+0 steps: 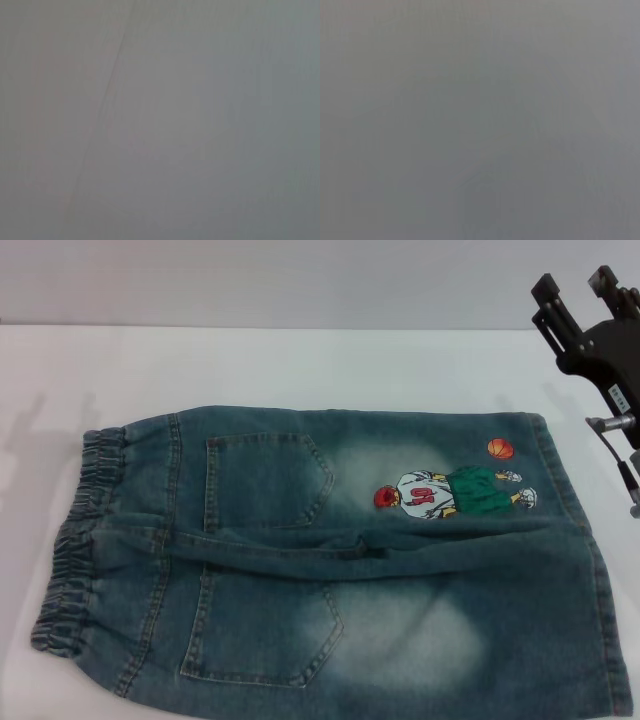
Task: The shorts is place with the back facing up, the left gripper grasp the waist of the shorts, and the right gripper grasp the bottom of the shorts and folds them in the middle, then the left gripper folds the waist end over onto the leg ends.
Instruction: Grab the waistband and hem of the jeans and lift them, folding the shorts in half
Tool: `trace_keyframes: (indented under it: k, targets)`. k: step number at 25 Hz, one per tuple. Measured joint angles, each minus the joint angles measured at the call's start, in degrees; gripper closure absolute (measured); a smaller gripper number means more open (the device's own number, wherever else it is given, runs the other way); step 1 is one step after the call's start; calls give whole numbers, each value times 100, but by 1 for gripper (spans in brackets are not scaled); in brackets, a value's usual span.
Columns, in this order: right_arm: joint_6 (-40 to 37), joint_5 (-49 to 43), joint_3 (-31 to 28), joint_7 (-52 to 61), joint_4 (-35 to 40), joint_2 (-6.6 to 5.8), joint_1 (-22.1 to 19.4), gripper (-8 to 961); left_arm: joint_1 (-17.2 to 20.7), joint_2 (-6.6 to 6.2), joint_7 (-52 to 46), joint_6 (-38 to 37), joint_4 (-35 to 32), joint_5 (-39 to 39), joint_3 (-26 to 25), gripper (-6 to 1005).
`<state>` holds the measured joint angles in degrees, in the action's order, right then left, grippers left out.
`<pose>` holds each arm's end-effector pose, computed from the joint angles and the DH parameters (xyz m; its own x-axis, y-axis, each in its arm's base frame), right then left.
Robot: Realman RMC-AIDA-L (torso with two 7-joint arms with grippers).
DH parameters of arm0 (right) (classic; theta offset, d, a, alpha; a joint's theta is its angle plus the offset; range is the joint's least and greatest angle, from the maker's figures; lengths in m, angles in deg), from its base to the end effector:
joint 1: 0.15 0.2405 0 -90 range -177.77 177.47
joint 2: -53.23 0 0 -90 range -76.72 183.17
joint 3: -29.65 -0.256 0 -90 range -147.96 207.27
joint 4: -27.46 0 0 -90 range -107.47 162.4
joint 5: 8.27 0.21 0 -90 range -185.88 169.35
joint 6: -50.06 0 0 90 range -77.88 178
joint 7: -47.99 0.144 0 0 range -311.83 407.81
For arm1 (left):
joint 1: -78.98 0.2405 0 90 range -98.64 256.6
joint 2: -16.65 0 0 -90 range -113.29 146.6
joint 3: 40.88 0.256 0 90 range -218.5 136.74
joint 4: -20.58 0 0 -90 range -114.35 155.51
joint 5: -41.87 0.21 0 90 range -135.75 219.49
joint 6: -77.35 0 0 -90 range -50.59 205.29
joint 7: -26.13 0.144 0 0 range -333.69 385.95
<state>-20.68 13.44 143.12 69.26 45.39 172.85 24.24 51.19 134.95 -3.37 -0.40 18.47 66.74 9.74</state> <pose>0.2671 0.3439 -0.0168 0.5169 0.1649 -0.8400 -0.7564 -0.3715 -0.5383 -0.3334 0.3374 0.0433 0.4763 -0.2160 0.8523 0.8564 -0.1058 -0.5054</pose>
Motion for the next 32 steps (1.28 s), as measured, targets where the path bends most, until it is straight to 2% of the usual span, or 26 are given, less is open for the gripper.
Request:
trace_keyframes:
  k: [6, 11, 14, 18, 22, 23, 24, 25, 27, 28, 29, 32]
  targets:
    - [0, 0, 11, 0, 31, -1, 5, 239, -17, -15, -625, 465, -346, 3, 40, 333]
    - [-2, 0, -8, 0, 29, 9, -23, 240, 28, -36, -1179, 850, -903, 9, 434, 336]
    - [-3, 0, -22, 0, 11, 9, -47, 240, 72, -91, -1584, 1041, -1227, 10, 780, 337]
    - [-6, 0, -31, -1, 2, 9, -58, 240, 96, -297, -2280, 1149, -1550, 11, 1352, 340]
    - [-9, 0, -34, 0, -20, 6, -46, 240, 89, -597, -3184, 1172, -1907, 256, 1862, 342]
    - [-9, 0, -35, -1, -25, 4, -37, 239, 89, -597, -3184, 1172, -1907, 256, 1862, 342]
    - [-10, 0, -35, 0, -29, 2, -30, 239, 86, -664, -3485, 1168, -2020, 517, 1878, 343]
    - [-10, 0, -36, 0, -32, 0, -25, 239, 96, -799, -4188, 1127, -2350, 1112, 1848, 343]
    - [-10, 0, -36, 0, -48, -5, -15, 239, 128, -876, -4617, 1077, -2573, 1485, 1835, 344]
    - [-10, 0, -36, -1, -56, -7, -12, 239, 128, -876, -4617, 1077, -2573, 1485, 1835, 345]
    - [-10, 0, -36, 0, -66, -9, -9, 239, 170, -1009, -5139, 949, -2842, 1974, 1803, 345]
    - [-10, 0, -36, -1, -97, -15, 2, 239, 178, -1223, -5837, 488, -3048, 2727, 1615, 347]
